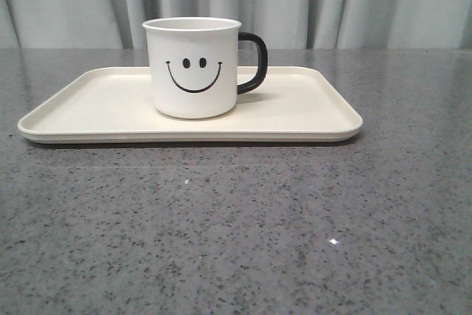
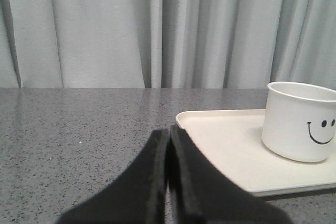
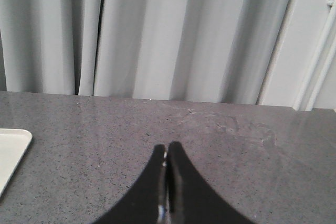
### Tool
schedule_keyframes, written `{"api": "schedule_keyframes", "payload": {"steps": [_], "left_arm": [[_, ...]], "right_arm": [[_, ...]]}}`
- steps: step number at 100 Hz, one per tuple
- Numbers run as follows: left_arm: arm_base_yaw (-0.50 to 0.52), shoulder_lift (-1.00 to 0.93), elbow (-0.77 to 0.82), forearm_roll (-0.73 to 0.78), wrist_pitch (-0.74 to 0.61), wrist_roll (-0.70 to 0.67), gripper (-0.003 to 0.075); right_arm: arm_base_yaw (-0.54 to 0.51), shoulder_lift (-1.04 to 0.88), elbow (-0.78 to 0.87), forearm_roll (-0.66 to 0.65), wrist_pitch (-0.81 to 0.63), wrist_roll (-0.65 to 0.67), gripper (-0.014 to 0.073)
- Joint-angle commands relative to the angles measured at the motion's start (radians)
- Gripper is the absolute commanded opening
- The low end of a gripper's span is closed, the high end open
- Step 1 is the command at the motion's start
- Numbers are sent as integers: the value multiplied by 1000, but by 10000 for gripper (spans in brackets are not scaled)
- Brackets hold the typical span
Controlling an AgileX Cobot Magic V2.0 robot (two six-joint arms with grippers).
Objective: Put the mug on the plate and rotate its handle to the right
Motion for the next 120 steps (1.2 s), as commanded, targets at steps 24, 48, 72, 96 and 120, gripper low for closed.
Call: {"api": "schedule_keyframes", "payload": {"steps": [24,48,72,96,120], "left_arm": [[1,-31,8,-5,-78,1,-20],[1,-31,8,-5,-78,1,-20],[1,-31,8,-5,-78,1,-20],[1,-31,8,-5,-78,1,-20],[1,-31,8,-5,-78,1,-20]], "right_arm": [[-5,25,-15,-27,-73,-3,-113],[-5,25,-15,-27,-73,-3,-113],[-5,25,-15,-27,-73,-3,-113],[-5,25,-13,-53,-82,-4,-113],[-5,-25,142,-54,-252,-4,-113]]}}
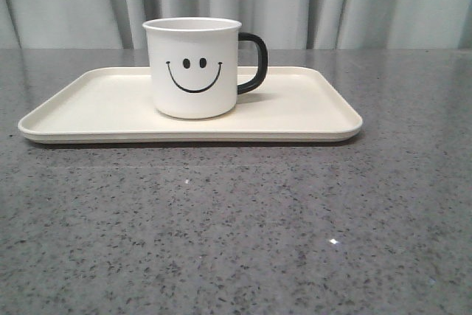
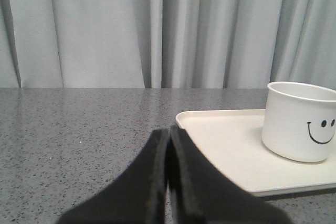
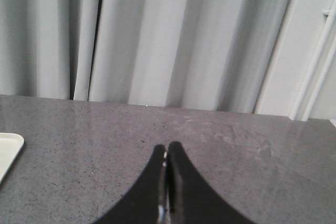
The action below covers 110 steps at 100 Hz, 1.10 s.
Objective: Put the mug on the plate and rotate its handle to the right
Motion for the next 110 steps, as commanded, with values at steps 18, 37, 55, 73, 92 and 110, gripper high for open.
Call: {"api": "schedule_keyframes", "payload": {"steps": [18,37,55,73,92,110], "left_arm": [[1,-31,8,-5,-78,1,-20],[1,-31,8,-5,-78,1,-20],[1,-31,8,-5,-78,1,-20],[1,-31,8,-5,-78,1,-20],[1,-31,8,-5,-78,1,-20],[1,-31,8,-5,-78,1,-20]], "right_arm": [[-5,-70,344,-23,-419,-3,-113],[-21,-155,608,35,-596,-2,-113],[-71,-152,722,115,-626,-1,-113],[-74,-152,771,152,-672,0,-113],[-74,-152,876,187,-850,2,-113],[-74,-152,962,206,-981,1,-113]]}}
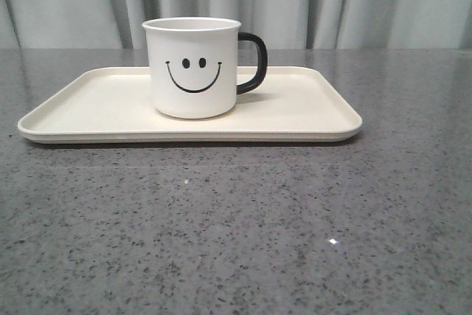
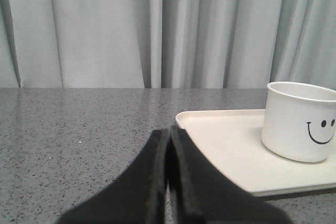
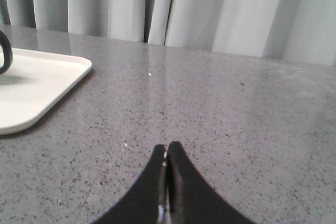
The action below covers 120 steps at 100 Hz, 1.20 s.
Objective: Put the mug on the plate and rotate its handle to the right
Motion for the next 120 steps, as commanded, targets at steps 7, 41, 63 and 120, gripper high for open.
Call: {"api": "schedule_keyframes", "payload": {"steps": [7,41,63,120], "left_arm": [[1,-31,8,-5,-79,1,-20],[1,-31,8,-5,-79,1,-20],[1,-31,8,-5,-79,1,-20],[1,-31,8,-5,-79,1,-20]], "right_arm": [[-5,-18,6,7,-132,-1,-113],[-5,-18,6,14,-132,-1,-113],[-5,-18,7,23,-124,-1,-113],[-5,-18,7,212,-112,-197,-113]]}}
